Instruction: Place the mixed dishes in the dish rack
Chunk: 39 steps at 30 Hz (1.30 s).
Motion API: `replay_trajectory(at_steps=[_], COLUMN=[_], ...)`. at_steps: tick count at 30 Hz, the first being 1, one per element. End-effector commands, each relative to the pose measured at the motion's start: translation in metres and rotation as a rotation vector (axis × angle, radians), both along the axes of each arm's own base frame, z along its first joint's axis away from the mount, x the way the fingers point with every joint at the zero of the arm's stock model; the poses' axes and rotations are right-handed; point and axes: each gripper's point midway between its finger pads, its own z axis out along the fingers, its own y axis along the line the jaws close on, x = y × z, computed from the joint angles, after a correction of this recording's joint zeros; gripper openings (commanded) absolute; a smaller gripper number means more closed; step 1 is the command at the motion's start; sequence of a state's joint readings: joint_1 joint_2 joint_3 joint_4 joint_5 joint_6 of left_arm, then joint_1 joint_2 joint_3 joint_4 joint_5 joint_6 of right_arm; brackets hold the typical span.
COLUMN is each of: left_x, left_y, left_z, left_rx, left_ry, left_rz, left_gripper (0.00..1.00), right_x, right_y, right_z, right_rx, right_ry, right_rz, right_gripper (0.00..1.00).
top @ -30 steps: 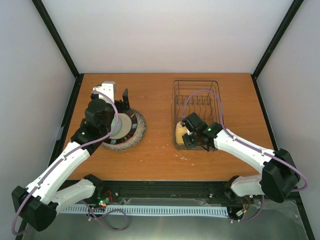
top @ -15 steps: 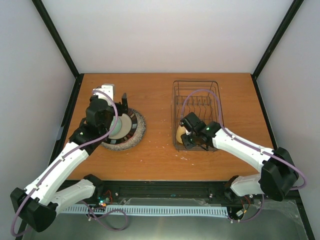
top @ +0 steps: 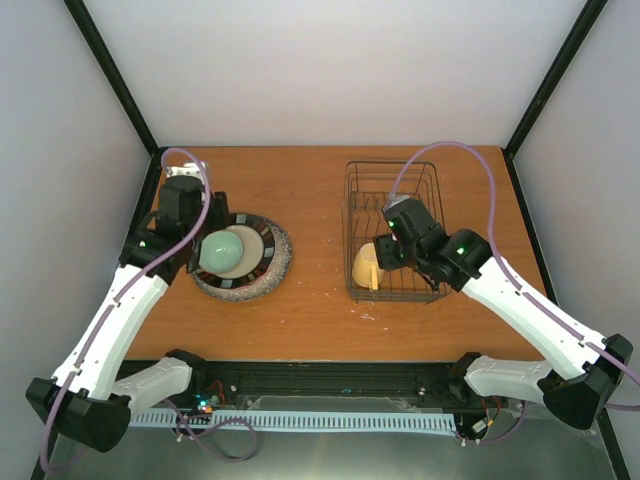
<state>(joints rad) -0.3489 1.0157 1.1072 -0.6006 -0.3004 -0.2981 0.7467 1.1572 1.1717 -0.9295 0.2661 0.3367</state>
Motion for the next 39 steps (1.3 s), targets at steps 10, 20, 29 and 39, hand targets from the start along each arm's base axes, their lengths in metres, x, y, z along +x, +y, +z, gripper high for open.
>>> replay_trajectory(at_steps=[10, 20, 29, 39], left_x=[-0.015, 0.003, 0.008, 0.009], left_y=[0.067, 0.072, 0.098, 0.098], left_z=[-0.074, -0.119, -0.146, -0.167], left_rx=[-0.168, -0.189, -0.103, -0.104], left_ry=[0.445, 0.627, 0.749, 0.806], left_rz=[0.027, 0.017, 0.140, 0.131], left_gripper=[0.66, 0.57, 0.53, 0.54], right_x=[0.037, 0.047, 0.052, 0.056], right_y=[0.045, 0.072, 0.075, 0.078], right_z=[0.043, 0.045, 0.040, 0.041], right_rx=[0.021, 0.099, 0.102, 0.111], right_ry=[-0.056, -0.037, -0.021, -0.015], right_rz=[0.105, 0.161, 0.187, 0.197], right_gripper=[0.65, 0.65, 0.65, 0.65])
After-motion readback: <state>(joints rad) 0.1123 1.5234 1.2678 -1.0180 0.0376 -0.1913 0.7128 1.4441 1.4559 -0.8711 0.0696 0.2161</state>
